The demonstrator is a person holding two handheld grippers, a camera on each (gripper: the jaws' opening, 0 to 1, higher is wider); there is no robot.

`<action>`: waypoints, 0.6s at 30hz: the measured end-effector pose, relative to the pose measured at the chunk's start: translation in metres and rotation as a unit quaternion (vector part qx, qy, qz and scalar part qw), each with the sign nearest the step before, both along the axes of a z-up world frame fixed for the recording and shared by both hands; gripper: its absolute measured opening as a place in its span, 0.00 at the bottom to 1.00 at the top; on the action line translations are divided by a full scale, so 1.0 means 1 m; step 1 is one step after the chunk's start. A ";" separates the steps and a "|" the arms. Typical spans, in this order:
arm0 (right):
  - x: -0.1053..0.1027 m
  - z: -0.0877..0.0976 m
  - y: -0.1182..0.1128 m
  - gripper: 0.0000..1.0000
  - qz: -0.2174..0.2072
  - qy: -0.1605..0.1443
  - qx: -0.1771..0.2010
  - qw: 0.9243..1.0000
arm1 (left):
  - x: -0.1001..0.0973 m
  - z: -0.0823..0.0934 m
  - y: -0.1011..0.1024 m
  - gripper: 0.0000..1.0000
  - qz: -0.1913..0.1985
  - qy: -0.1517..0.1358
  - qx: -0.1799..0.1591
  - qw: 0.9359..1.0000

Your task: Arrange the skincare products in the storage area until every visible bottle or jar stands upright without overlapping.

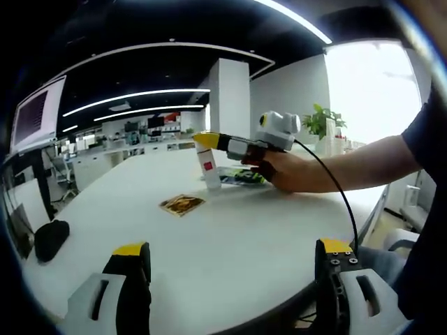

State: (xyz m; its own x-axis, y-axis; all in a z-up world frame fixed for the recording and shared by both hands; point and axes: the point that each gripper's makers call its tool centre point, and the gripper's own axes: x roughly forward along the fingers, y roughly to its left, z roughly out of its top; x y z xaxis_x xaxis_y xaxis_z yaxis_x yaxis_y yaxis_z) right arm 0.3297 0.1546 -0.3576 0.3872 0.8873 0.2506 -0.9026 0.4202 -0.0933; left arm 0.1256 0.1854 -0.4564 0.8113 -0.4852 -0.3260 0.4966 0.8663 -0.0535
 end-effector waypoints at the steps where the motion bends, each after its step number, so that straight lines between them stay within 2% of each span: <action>1: 0.000 0.000 0.000 0.18 0.003 -0.001 0.000 1.000 | 0.000 0.000 0.000 1.00 0.000 0.000 0.000 1.000; 18: 0.000 0.000 -0.011 0.19 0.005 0.010 0.004 1.000 | -0.001 0.002 -0.005 1.00 -0.007 0.000 0.003 1.000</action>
State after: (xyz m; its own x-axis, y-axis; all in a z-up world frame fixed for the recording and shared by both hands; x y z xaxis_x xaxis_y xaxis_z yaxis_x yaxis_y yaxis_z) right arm 0.3299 0.1434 -0.3579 0.3838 0.8892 0.2492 -0.9082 0.4122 -0.0721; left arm 0.1248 0.1806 -0.4548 0.8040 -0.4952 -0.3292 0.5095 0.8592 -0.0480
